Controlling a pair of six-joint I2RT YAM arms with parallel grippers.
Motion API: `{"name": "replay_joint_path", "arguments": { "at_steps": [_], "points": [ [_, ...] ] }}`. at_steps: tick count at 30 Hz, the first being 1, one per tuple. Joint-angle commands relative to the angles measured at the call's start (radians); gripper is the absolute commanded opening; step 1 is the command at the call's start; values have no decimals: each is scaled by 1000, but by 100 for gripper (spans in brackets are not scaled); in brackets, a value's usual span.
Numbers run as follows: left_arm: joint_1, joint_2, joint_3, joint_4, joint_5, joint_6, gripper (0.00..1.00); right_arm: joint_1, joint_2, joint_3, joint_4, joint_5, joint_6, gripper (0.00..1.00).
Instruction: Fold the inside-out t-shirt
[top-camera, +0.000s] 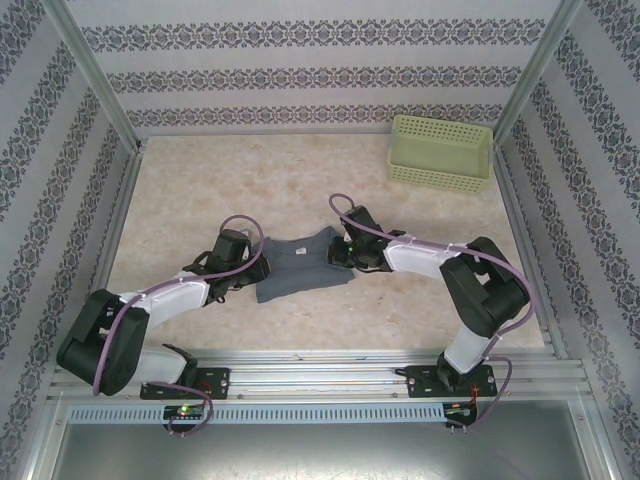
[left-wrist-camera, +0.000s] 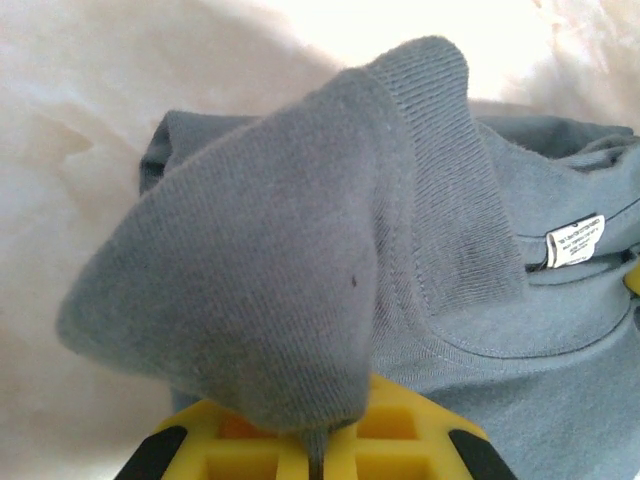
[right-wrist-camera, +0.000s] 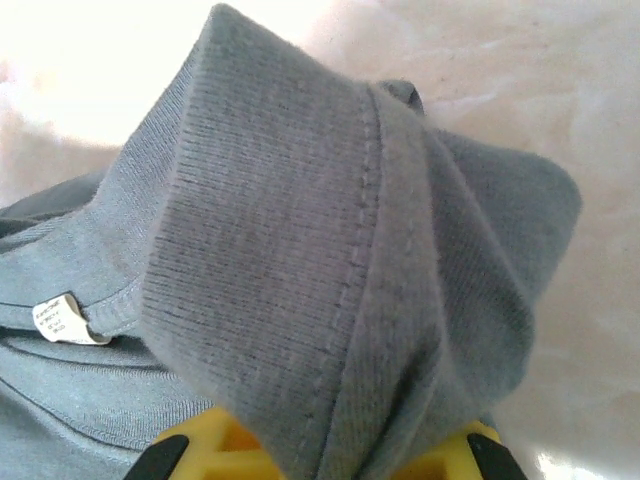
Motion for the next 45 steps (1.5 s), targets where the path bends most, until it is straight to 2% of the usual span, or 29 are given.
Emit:
{"name": "replay_joint_path", "arguments": {
  "at_steps": [1, 6, 10, 12, 16, 20, 24, 28, 31, 33, 36, 40, 45],
  "points": [
    [33, 23, 0, -36, -75, -9, 5, -31, 37, 24, -53, 91, -27, 2],
    [34, -15, 54, -157, -116, 13, 22, -31, 18, 71, -140, 141, -59, 33],
    [39, -89, 141, -410, -268, 12, 37, -31, -66, 85, -227, 219, -109, 56],
    [37, -126, 186, -509, -301, 24, 45, -27, -120, 95, -293, 279, -141, 63],
    [24, -202, 201, -516, -245, 21, 46, 14, -200, 104, -365, 368, -185, 70],
    [-29, -178, 213, -429, -192, -8, 46, 54, -163, 134, -357, 342, -175, 71],
    [-57, -48, 256, -340, -139, -11, 46, 66, -52, 188, -313, 276, -143, 69],
    [-49, 76, 292, -307, -200, 24, 45, 67, 61, 261, -305, 267, -145, 65],
    [-10, 185, 316, -274, -208, 56, 40, 42, 138, 298, -294, 269, -154, 56],
    [20, 249, 328, -253, -194, 74, 33, 18, 181, 320, -286, 251, -161, 49],
    [38, 278, 335, -224, -153, 98, 27, 1, 202, 329, -275, 243, -180, 44],
    [42, 227, 342, -246, -165, 122, 32, -6, 182, 329, -284, 254, -198, 47],
    [46, 110, 360, -352, -202, 130, 46, 5, 98, 326, -356, 322, -233, 66]
  ]
}}
